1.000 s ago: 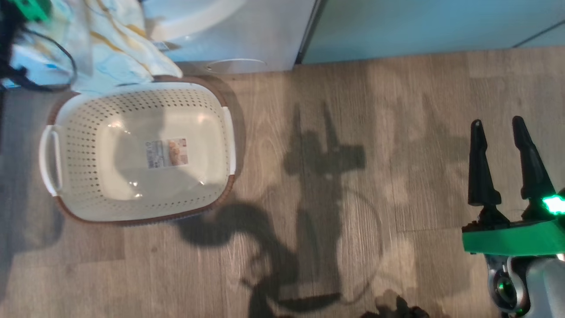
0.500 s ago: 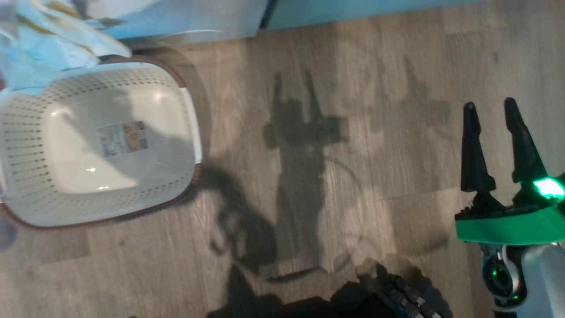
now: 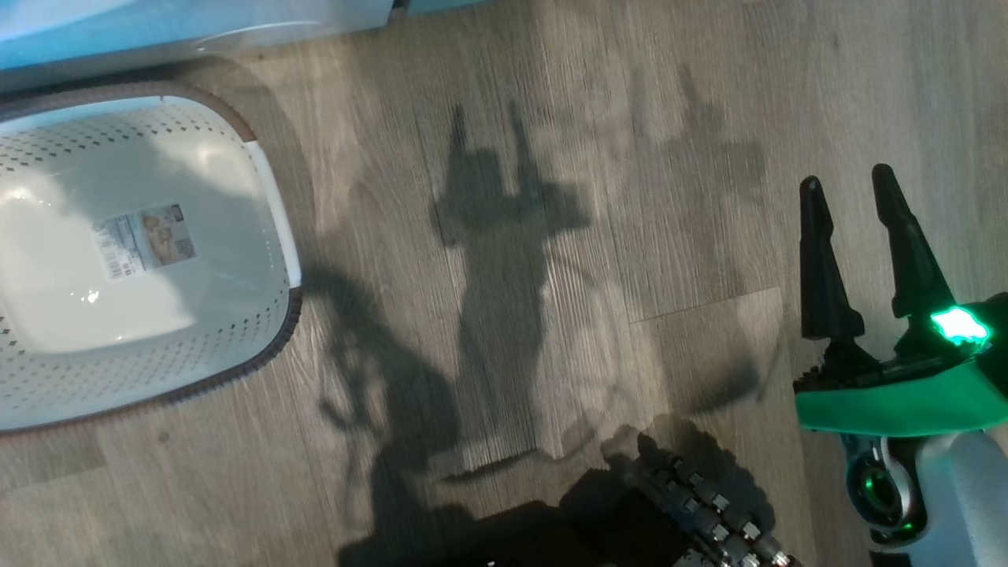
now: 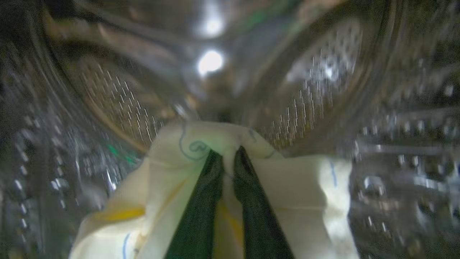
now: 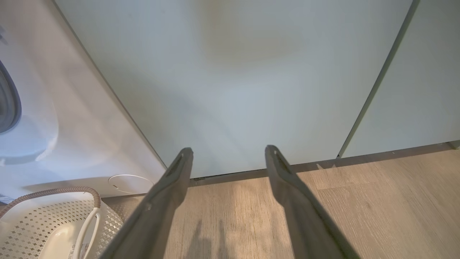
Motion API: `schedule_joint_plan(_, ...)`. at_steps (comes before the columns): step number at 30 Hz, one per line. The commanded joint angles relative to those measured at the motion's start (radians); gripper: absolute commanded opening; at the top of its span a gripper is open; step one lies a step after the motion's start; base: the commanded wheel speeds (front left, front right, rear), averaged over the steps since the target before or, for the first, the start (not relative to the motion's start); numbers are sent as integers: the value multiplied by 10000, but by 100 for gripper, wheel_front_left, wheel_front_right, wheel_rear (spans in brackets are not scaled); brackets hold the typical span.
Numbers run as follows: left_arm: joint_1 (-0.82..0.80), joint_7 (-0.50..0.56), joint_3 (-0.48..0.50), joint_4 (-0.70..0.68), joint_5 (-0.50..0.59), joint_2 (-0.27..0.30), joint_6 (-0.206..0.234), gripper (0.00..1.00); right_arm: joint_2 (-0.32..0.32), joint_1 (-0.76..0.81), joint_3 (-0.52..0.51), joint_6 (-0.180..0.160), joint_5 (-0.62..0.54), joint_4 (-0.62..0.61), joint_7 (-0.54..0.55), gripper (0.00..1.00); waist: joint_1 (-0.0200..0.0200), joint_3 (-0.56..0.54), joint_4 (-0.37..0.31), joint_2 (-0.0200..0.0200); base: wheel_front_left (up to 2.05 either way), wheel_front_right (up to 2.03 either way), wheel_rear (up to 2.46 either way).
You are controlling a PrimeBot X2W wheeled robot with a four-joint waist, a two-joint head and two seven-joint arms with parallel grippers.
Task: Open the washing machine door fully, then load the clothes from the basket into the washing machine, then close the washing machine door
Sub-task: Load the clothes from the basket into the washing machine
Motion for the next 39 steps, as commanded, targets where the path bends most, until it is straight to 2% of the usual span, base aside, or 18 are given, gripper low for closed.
schedule_joint_plan(1, -794, -656, 127, -302, 260, 631, 77, 0, -62, 18, 194, -29, 46, -301, -65, 100, -1, 64, -42, 0, 0, 0, 0)
schedule_joint_plan(3, -1167, -1308, 18, -225, 457, 584, 44, 0, -62, -22, 245, -29, 61, -290, -65, 100, -1, 126, -50, 0, 0, 0, 0)
schedule_joint_plan(7, -1672, -1960, -235, 183, 771, 517, 15, 0, -62, -112, 290, -29, 148, -294, -65, 100, -1, 260, -30, 0, 0, 0, 0)
schedule_joint_plan(9, -1685, -1862, -313, 585, 707, 470, -117, 0, -62, -149, 300, -29, 233, -289, -65, 100, -1, 314, -15, 0, 0, 0, 0)
schedule_joint_plan(14, -1350, -353, -321, 1796, 44, 272, -577, 0, -62, -182, 258, -29, 285, -278, -65, 100, -1, 381, 50, 0, 0, 0, 0)
schedule_joint_plan(18, -1371, 602, -233, 2181, -387, 144, -710, 0, -62, -220, 244, -29, 302, -265, -65, 100, -1, 434, 100, 0, 0, 0, 0)
schedule_joint_plan(23, -1443, 869, -192, 2237, -554, 77, -662, 0, -62, -268, 273, -29, 358, -222, -65, 100, -1, 458, 138, 0, 0, 0, 0)
schedule_joint_plan(24, -1452, 880, -195, 2233, -582, 64, -674, 29, -62, -283, 285, -29, 361, -209, -65, 100, -1, 462, 145, 0, 0, 0, 0)
schedule_joint_plan(25, -1456, 876, -207, 2224, -597, 59, -693, 100, -62, -303, 299, -29, 371, -202, -65, 100, -1, 463, 147, 0, 0, 0, 0)
schedule_joint_plan(32, -1018, 409, -297, 2010, -738, -60, -857, 100, -62, -454, 292, -29, 459, -207, -65, 100, -1, 396, 205, 0, 0, 0, 0)
schedule_joint_plan(39, 36, -495, -340, 1714, -781, -385, -501, 100, -62, -439, 106, -29, 200, -168, -65, 100, -1, 84, 555, 0, 0, 0, 0)
